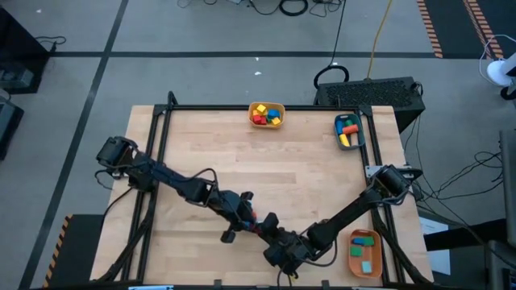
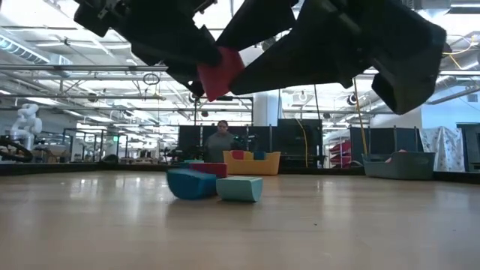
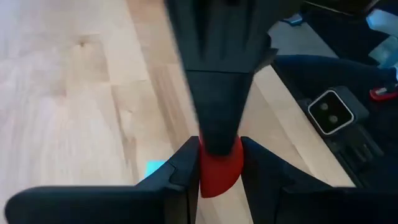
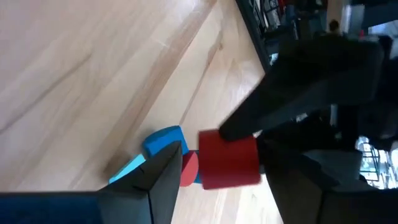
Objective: Sort blocks by size
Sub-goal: Put the red half circle block into the orange bin
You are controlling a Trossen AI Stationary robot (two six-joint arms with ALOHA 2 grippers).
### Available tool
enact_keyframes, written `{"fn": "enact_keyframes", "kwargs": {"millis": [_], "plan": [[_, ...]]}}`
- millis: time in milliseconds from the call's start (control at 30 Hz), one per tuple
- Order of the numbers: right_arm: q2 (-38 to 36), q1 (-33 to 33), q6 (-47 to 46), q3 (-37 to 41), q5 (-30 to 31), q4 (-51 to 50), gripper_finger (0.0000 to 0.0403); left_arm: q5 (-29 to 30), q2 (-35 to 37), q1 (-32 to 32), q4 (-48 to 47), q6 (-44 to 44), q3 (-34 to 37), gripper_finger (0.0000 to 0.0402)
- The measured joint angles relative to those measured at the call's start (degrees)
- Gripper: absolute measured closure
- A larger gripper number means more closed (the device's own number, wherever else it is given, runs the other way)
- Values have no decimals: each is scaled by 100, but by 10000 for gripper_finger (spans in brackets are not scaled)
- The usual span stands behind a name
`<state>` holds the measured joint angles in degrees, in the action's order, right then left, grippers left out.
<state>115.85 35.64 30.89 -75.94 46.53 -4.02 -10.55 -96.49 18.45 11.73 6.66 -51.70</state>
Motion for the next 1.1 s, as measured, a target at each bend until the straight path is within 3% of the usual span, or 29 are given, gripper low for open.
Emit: {"fn": "enact_keyframes", "kwargs": {"millis": [267, 633, 800, 1100], "plan": [[0, -39, 16, -2, -28, 5, 209, -398, 0, -85, 123, 171, 0, 308], [-11, -21, 22, -13, -15, 129, 289, -638, -4, -98, 197, 209, 4, 306], [-11, 5, -105, -4, 4, 215, 289, -673, -3, -117, 98, 199, 0, 274], [-26, 190, -1199, -4, 0, 161, 284, -688, -2, -117, -200, 156, -2, 222]]}}
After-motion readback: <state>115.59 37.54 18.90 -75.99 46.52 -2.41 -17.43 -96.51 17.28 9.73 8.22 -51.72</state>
